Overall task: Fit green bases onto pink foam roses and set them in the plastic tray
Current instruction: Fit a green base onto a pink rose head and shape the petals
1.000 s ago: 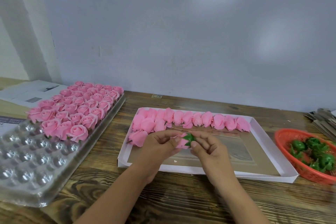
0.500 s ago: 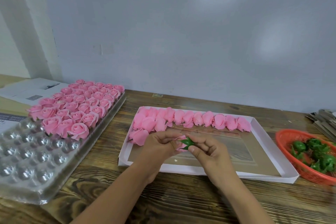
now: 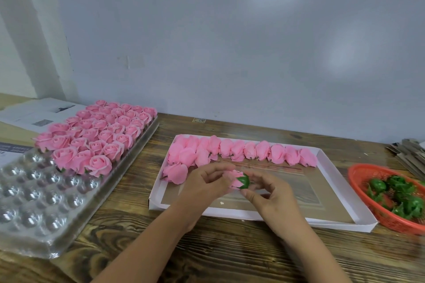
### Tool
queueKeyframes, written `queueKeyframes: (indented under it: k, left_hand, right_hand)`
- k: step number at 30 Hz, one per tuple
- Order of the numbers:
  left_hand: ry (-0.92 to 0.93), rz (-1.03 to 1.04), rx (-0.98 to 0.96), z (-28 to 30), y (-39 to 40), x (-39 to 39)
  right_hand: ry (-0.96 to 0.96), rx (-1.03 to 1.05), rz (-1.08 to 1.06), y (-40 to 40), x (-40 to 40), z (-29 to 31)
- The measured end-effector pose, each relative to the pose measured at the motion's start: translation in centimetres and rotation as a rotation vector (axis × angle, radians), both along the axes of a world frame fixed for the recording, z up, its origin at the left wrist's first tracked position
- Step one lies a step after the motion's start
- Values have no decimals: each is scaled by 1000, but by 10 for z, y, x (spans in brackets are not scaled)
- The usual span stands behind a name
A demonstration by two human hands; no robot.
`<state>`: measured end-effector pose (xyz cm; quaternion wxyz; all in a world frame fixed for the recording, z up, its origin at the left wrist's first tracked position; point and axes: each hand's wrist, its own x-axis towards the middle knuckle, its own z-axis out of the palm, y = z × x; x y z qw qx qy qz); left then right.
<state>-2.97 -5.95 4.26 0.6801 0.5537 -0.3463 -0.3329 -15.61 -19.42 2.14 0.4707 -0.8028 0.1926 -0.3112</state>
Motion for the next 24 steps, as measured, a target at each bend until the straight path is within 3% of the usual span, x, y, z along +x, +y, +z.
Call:
queueKeyframes:
  k: [10,15,24]
  left_hand:
    - [-279,151,-31,-10,-5,-2]
    - [-171,-4,-7,-5,-3,-5]
    - [-50,-118,-40,3,7,-9]
  right_hand:
    - [31,-114,-42,8,-2,0]
    - [-156,366,183,27,0,13]
    - [40,1021,577,44,0,15]
